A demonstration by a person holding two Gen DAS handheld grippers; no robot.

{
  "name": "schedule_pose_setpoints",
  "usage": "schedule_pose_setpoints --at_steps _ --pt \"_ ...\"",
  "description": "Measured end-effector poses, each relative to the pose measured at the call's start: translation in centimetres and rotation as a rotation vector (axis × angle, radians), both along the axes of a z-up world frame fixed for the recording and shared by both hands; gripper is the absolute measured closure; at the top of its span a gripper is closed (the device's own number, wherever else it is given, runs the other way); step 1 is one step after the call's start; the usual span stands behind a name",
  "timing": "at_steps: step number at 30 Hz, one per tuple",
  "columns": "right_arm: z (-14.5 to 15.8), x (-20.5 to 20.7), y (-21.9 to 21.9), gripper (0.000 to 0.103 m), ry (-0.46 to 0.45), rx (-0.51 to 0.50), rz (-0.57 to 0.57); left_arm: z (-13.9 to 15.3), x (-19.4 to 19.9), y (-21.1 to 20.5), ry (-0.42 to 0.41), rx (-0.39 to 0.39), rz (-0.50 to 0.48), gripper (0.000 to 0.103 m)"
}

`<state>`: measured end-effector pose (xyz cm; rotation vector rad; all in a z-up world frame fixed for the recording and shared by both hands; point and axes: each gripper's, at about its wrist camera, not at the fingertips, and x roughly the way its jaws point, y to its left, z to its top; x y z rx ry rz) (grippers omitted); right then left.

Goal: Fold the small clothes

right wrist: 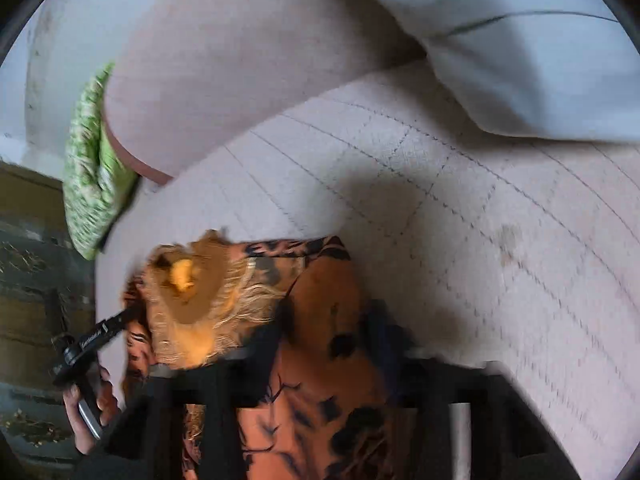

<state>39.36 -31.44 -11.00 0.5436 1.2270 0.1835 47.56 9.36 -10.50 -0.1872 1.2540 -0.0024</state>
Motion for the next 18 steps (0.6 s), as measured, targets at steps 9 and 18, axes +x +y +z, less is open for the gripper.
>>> schedule_pose_setpoints --at_steps 9,18 --pt "1.3 1.9 -1.5 0.093 -0.119 -0.151 -0.094 -0.7 1.1 3.6 -0.063 -0.010 0.172 0.090" --pt "7.0 -10.1 -1.8 0.060 -0.233 0.044 -0.037 10.1 -13.5 6.7 -0.236 -0.144 0.091 0.029"
